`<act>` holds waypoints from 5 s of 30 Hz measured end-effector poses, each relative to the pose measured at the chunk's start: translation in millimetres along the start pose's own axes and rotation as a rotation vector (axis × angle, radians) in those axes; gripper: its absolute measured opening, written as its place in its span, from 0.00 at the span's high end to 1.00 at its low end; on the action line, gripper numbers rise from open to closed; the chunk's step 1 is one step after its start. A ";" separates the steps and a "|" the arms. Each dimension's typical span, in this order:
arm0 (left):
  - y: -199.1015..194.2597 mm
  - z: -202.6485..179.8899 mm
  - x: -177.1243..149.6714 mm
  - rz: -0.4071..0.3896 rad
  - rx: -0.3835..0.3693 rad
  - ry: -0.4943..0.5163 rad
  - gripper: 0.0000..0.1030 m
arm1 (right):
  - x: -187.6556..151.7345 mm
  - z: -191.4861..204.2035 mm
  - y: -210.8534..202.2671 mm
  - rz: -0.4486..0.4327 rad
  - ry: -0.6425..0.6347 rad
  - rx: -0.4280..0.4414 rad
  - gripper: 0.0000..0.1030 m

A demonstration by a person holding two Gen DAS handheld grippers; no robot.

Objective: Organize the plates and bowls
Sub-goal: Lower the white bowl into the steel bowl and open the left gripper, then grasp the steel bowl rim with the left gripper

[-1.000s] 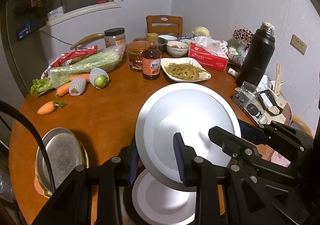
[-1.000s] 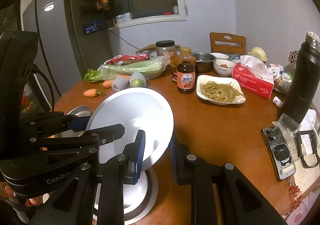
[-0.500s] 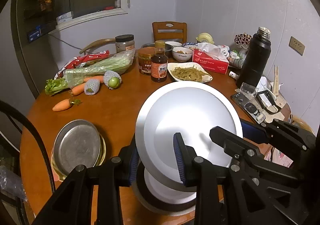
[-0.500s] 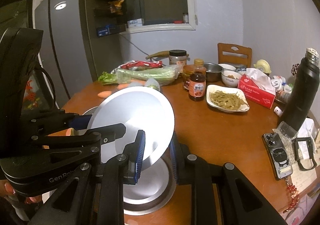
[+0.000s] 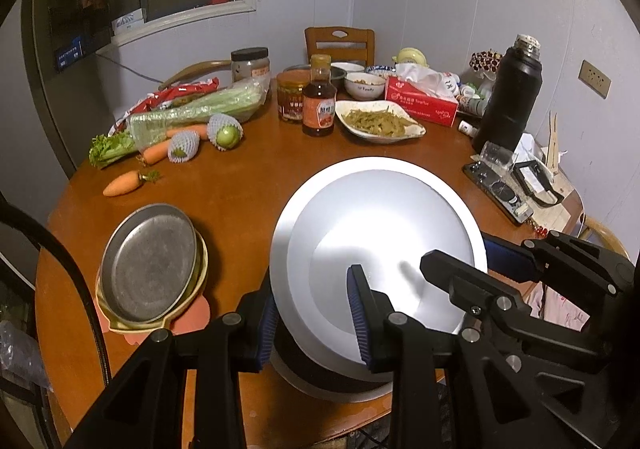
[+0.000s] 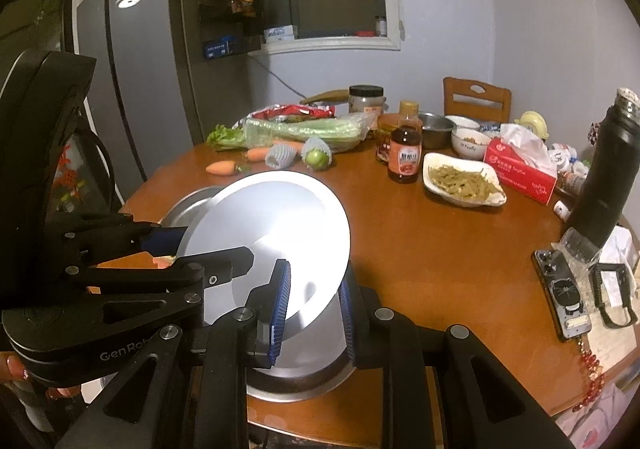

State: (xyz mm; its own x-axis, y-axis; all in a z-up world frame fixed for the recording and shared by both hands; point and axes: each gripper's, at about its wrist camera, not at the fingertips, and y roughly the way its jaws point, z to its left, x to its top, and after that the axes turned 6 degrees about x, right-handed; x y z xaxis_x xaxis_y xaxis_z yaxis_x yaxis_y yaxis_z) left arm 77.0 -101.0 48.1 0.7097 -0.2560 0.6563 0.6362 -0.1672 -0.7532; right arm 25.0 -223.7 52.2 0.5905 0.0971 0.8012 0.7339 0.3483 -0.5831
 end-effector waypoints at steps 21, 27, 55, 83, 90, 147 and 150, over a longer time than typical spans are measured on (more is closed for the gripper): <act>32.7 -0.1 -22.6 0.087 0.026 -0.010 0.68 | -27.7 -2.8 28.1 0.089 0.010 0.027 0.75; 36.3 -0.9 -23.8 0.095 0.030 -0.007 0.68 | -29.4 -3.9 30.2 0.098 0.014 0.029 0.75; 48.8 0.7 -27.5 0.129 0.043 -0.005 0.68 | -34.2 -5.9 41.5 0.122 0.011 0.024 0.75; 41.2 4.3 -26.0 0.103 0.029 -0.012 0.68 | -31.1 -11.2 40.4 0.125 0.030 0.002 0.75; 33.7 7.7 -25.2 0.086 0.030 -0.018 0.68 | -29.2 -13.0 35.1 0.114 0.040 -0.001 0.70; 36.9 27.8 -30.0 0.083 -0.027 -0.112 0.47 | -33.2 -37.6 38.5 0.146 0.119 -0.041 0.42; 40.8 26.2 -29.6 0.085 -0.044 -0.113 0.47 | -35.8 -35.9 44.6 0.163 0.120 -0.026 0.42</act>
State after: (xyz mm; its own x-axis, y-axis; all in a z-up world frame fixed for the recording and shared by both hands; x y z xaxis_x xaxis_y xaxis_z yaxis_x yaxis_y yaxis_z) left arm 89.9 -75.3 -0.9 0.7918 -0.1627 0.5887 0.5600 -0.1912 -0.8061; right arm 48.7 -245.1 -7.3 0.7366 0.0379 0.6753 0.6330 0.3130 -0.7080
